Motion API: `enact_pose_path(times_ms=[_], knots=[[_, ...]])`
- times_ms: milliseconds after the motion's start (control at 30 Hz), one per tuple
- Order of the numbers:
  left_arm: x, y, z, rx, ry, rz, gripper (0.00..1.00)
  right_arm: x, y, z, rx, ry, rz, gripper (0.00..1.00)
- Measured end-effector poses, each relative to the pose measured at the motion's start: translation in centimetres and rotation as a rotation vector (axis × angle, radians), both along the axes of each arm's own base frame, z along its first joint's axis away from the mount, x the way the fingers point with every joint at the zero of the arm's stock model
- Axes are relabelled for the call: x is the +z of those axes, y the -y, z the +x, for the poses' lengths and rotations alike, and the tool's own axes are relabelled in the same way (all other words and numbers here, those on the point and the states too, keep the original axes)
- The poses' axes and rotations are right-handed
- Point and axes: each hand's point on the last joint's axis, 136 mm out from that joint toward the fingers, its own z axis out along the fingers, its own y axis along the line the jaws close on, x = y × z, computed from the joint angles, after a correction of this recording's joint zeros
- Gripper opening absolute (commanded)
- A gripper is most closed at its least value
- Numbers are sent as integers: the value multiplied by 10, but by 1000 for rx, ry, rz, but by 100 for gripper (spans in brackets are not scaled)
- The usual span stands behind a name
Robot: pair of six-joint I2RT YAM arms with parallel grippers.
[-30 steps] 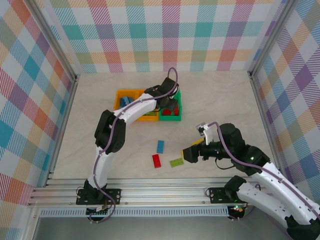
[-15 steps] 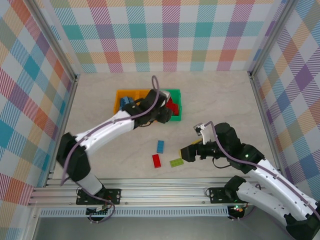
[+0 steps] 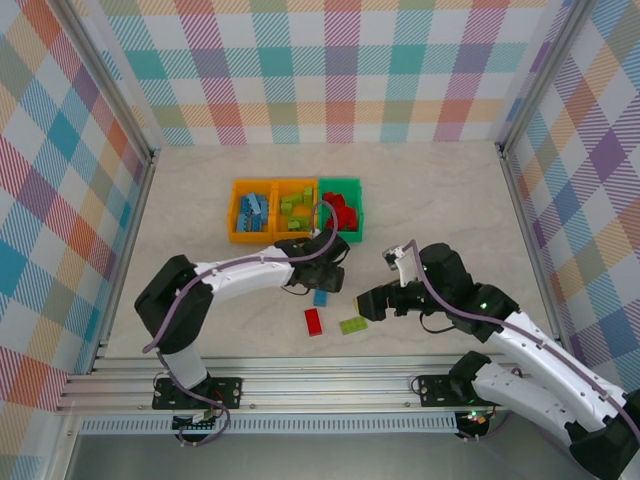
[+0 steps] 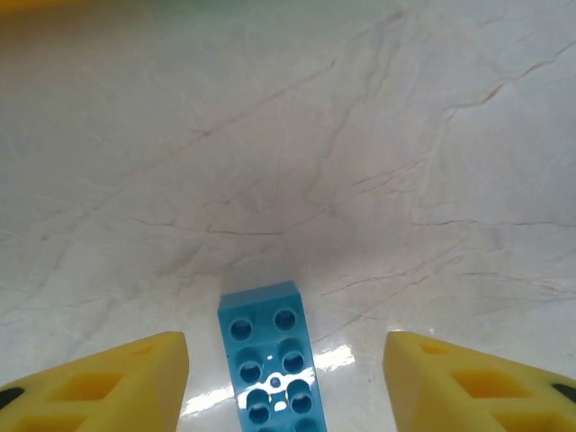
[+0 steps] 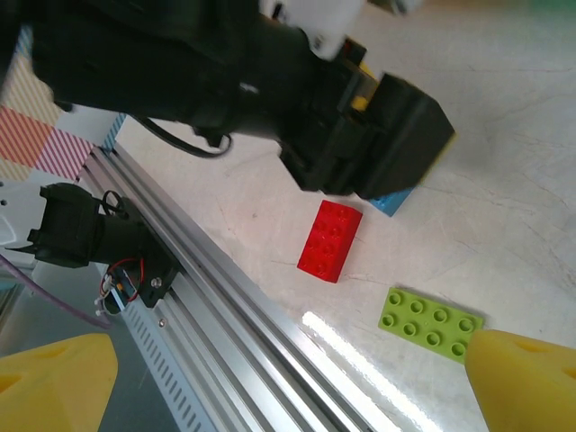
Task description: Sort the legos into containers by color
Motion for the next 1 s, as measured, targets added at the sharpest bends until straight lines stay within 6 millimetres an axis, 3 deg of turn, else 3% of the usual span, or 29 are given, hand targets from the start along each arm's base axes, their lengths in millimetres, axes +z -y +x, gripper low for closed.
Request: enact_pose_path(times_ms=[300,367,533,667,867,1000], knots=[[-38,-4,-4,-3,-62,97,63,1,5,-2,-14,20,4,100],[-40,-3,-7,-7,-66,101,56,0,5,-2,-14,17,1,100],[-40,1,-12,-10,-69,98,41,-7,4,-1,-13,-1,-14,100],[-40,0,-13,-5,-70,105,34,-7,4,-1,-13,-2,-15,100],[-34,-2,-8,-1,-48,132,35,-3,5,-2,-15,9,-3,100],[-10,-2,10,-3,25,127,35,-2,6,-3,-15,12,1,100]])
